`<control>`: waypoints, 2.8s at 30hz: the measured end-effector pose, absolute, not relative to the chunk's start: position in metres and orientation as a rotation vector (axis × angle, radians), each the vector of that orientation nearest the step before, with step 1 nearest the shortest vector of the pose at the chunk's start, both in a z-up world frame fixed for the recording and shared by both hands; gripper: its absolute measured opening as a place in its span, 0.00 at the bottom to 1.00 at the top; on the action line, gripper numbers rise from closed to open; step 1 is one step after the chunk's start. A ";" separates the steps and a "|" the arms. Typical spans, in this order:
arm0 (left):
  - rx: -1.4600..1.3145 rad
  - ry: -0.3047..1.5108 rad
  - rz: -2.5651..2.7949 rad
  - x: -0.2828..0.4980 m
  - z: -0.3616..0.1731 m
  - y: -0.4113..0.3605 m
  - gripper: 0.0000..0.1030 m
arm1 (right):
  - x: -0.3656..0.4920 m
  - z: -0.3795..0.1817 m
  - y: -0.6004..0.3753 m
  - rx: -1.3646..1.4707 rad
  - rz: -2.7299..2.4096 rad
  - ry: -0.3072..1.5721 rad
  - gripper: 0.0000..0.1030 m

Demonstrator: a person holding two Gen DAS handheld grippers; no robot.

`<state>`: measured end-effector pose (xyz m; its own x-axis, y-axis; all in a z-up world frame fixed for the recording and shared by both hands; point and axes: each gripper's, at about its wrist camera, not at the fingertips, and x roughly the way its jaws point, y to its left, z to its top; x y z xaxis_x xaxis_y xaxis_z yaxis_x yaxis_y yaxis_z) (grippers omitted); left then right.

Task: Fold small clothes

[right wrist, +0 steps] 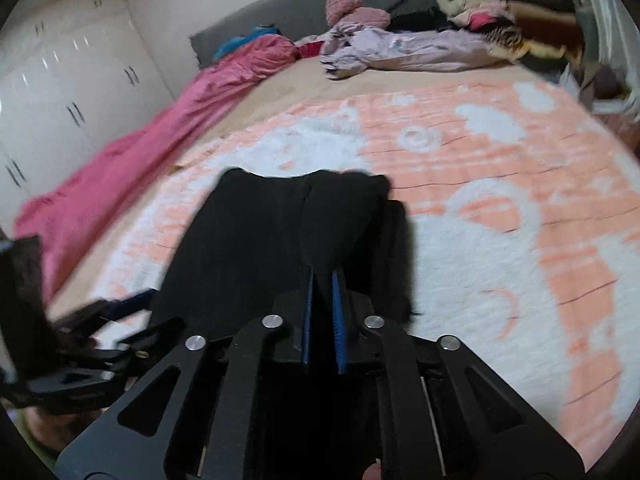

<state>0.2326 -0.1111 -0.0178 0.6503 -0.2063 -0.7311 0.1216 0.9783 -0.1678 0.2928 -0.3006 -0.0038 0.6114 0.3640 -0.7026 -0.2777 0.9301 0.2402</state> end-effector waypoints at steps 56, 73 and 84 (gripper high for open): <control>-0.075 0.894 -0.207 0.225 -0.040 -0.122 0.87 | 0.261 0.003 -0.329 0.234 0.519 0.815 0.17; -0.055 0.884 -0.201 0.220 -0.036 -0.128 0.87 | 0.310 -0.019 -0.310 0.193 0.375 0.828 0.06; -0.061 0.899 -0.212 0.222 -0.039 -0.131 0.87 | 0.317 -0.040 -0.324 0.247 0.341 0.879 0.22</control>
<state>0.2215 -0.1307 -0.0395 0.6033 -0.2090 -0.7697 0.1578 0.9773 -0.1417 0.3173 -0.3242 -0.0396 0.5896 0.3901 -0.7073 -0.1898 0.9180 0.3482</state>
